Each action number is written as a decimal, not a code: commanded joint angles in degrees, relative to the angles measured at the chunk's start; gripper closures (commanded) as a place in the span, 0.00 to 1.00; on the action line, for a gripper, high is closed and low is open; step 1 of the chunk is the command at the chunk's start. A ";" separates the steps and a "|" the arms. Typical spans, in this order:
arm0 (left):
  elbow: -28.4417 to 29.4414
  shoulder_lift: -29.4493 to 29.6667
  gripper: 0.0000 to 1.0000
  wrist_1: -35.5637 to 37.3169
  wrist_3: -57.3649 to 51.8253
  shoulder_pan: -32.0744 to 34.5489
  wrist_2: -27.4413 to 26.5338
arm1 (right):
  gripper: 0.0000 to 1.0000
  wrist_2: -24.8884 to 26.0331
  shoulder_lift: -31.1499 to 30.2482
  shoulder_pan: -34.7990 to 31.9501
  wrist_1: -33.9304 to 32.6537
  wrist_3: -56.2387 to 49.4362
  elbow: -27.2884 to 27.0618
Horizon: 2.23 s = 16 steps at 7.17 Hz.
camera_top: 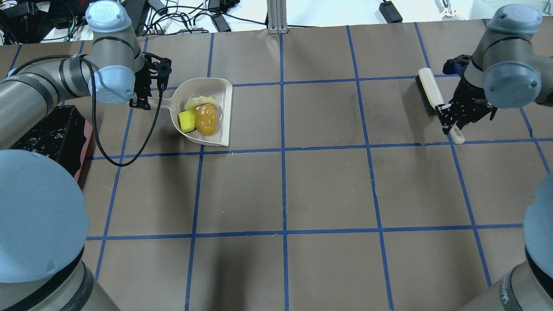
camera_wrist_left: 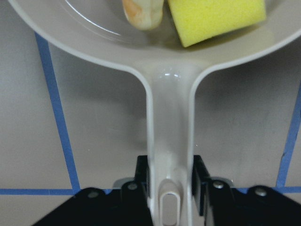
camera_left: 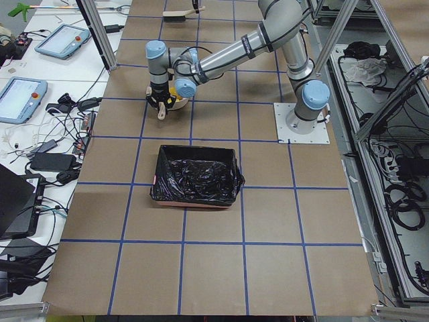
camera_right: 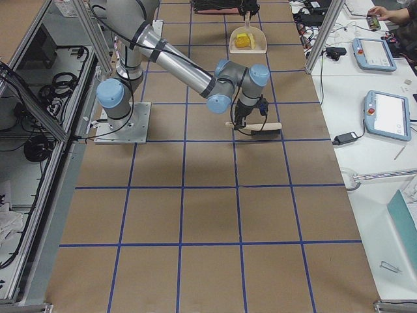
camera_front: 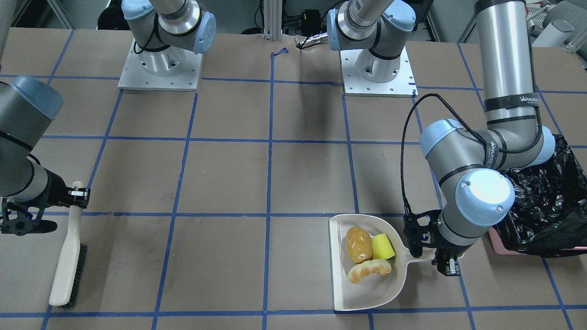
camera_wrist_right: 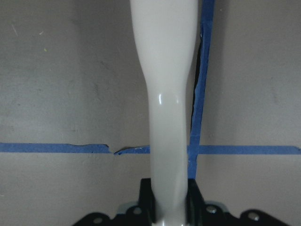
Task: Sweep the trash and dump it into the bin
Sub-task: 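Lower the brush to the table and open the right gripper, raising it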
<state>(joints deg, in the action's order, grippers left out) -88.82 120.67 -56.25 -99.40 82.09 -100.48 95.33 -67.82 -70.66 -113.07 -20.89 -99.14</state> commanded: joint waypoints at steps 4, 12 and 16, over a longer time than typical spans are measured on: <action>-0.03 0.00 0.99 0.00 -0.01 0.00 0.02 | 1.00 0.21 0.31 0.34 0.13 0.50 -0.01; -0.03 0.00 1.00 0.00 -0.01 0.00 0.02 | 0.16 0.21 0.14 0.34 -0.04 0.77 0.17; -0.03 0.00 1.00 0.00 -0.01 0.00 0.02 | 0.01 1.01 -11.24 -0.88 5.46 0.51 1.05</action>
<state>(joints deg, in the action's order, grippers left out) -88.85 120.66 -56.25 -99.40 82.09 -100.46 96.72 -74.21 -70.75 -110.56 -20.16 -98.21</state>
